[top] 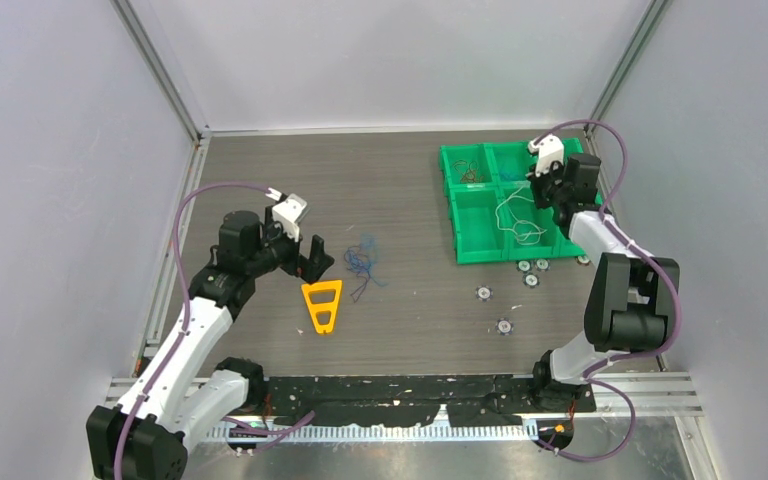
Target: Untangle the cables
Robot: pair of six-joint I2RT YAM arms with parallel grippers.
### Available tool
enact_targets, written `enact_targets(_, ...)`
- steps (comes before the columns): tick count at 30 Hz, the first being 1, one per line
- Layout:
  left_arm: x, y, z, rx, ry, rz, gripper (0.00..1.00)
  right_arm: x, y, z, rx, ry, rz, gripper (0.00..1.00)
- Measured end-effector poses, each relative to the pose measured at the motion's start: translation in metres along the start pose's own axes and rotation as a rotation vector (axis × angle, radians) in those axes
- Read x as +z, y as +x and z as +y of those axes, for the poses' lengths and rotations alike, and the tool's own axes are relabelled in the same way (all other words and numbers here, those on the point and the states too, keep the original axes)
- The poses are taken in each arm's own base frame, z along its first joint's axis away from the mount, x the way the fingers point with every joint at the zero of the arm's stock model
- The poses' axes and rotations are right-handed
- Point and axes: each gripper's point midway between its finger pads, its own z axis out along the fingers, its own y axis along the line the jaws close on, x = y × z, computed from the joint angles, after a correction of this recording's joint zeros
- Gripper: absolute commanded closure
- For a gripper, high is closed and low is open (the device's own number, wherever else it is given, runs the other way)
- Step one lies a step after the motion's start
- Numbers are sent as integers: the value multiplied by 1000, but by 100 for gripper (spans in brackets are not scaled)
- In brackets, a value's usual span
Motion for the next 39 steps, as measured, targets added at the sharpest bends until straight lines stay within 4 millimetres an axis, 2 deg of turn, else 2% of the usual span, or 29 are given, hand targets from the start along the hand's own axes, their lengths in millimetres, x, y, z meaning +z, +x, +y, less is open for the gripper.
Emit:
enact_targets(6,0,1,2,7,-8,5,0,-10,2,-37,-16,75,-3,95)
enact_targets(10,-1,2,2,12,-9,6,0,-19,-16,-60,14,88,-45,95)
enact_targets(13,-1,1,2,14,-9,5,0,-24,-33,-69,29,80,-89,95)
enact_targets(21,-1,1,2,15,-9,4,0,-21,-32,-54,26,29,-83,95)
enact_targets(27,0,3,2,13,-10,11,0,-5,-7,-29,8,-22,-19,95)
enact_targets(28,0,3,3,12,-10,13,0,-2,-1,-24,8,-36,-1,92)
enact_targets(30,1,4,4,11,-14,18,0,1,10,-16,7,-62,35,82)
enact_targets(31,1,5,4,9,-15,21,1,1,13,-13,11,-71,49,71)
enact_targets(35,3,8,5,4,-16,32,0,-5,31,-2,21,-117,126,43)
enact_targets(39,6,18,6,-28,-9,98,0,-17,34,5,36,-173,191,26)
